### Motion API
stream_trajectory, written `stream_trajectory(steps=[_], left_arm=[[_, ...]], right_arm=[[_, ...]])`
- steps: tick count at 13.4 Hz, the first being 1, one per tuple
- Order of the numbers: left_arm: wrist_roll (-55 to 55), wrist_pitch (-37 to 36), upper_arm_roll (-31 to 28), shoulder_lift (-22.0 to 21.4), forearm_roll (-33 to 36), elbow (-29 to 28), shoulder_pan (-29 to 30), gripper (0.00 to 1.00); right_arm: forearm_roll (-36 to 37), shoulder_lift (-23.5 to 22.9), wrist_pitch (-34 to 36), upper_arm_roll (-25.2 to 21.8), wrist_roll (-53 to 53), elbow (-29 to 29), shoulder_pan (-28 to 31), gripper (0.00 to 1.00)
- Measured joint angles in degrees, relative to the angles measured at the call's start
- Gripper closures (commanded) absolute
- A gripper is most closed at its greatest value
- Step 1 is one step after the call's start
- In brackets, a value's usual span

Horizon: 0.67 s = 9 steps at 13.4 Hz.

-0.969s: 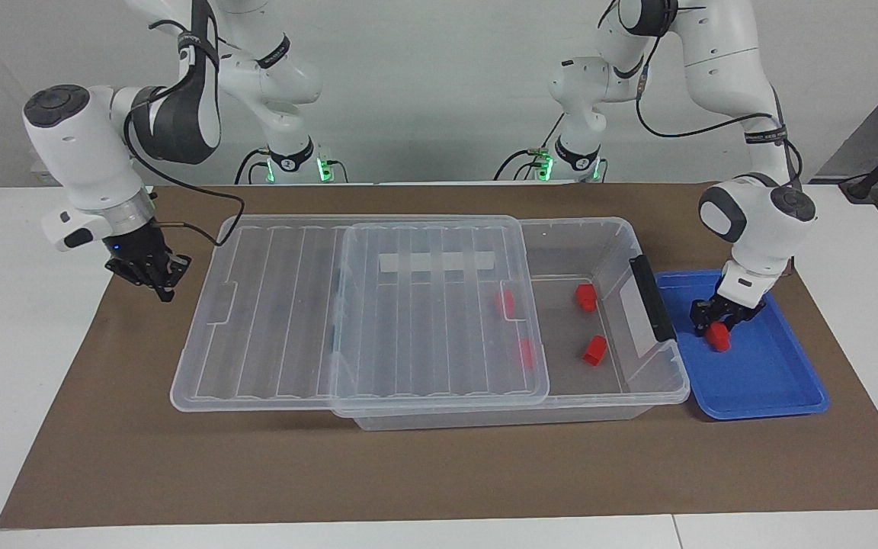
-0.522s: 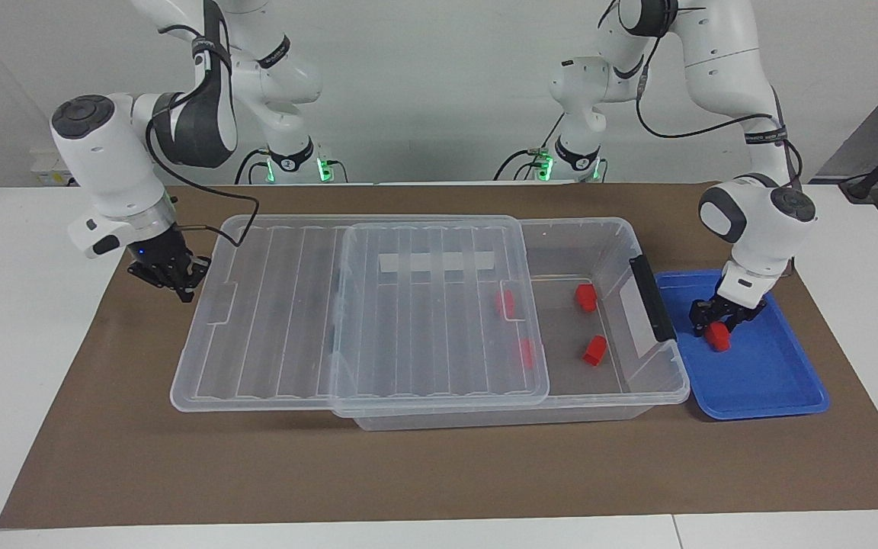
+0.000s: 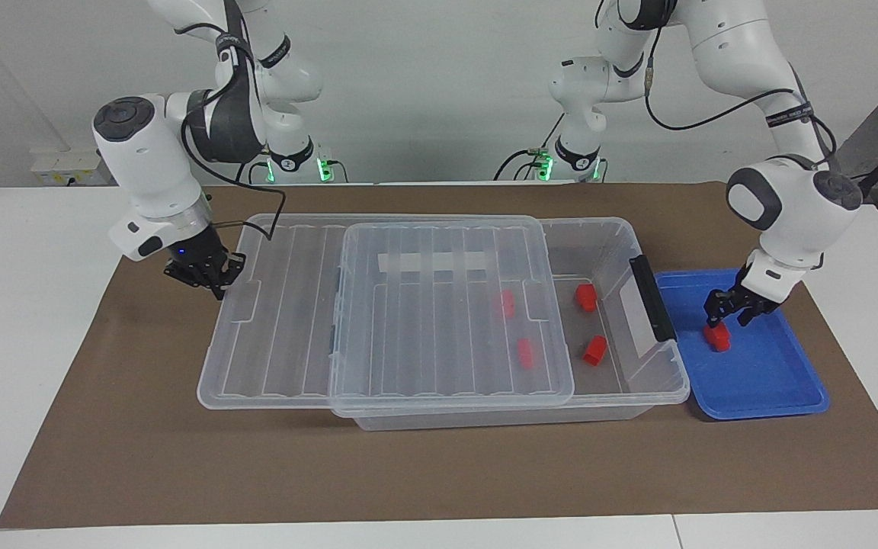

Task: Place red block in blue tray from box
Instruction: 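Lower the red block into the blue tray and open the left gripper, then slide the clear lid back toward the tray with the right gripper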

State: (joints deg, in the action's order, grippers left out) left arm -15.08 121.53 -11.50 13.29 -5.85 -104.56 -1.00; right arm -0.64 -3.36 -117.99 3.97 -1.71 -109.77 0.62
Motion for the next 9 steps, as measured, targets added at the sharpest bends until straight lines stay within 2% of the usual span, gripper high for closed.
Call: stream_trajectory(steps=[3, 5, 7, 9], left_arm=[[0.02, -5.01, 0.26, -0.49, -0.03, 3.53, -0.03, 0.29], [1.38, -8.87, 0.78, -0.68, -0.10, 5.99, -0.69, 0.00], [2.83, -13.40, 0.95, -1.29, -0.10, 8.95, -2.22, 0.00], [3.45, -16.88, 0.98, -3.66, -0.10, 11.55, -3.26, 0.00]], right_arm=[[-0.11, 0.04, 0.05, 0.00, 0.00, -0.15, -2.00, 1.00], [-0.15, 0.12, 0.05, 0.01, 0.00, -0.20, -3.59, 1.00], [-0.15, 0.17, 0.05, 0.02, 0.00, -0.25, -5.05, 1.00], [-0.16, 0.22, 0.05, 0.02, 0.00, -0.40, -6.12, 1.00]])
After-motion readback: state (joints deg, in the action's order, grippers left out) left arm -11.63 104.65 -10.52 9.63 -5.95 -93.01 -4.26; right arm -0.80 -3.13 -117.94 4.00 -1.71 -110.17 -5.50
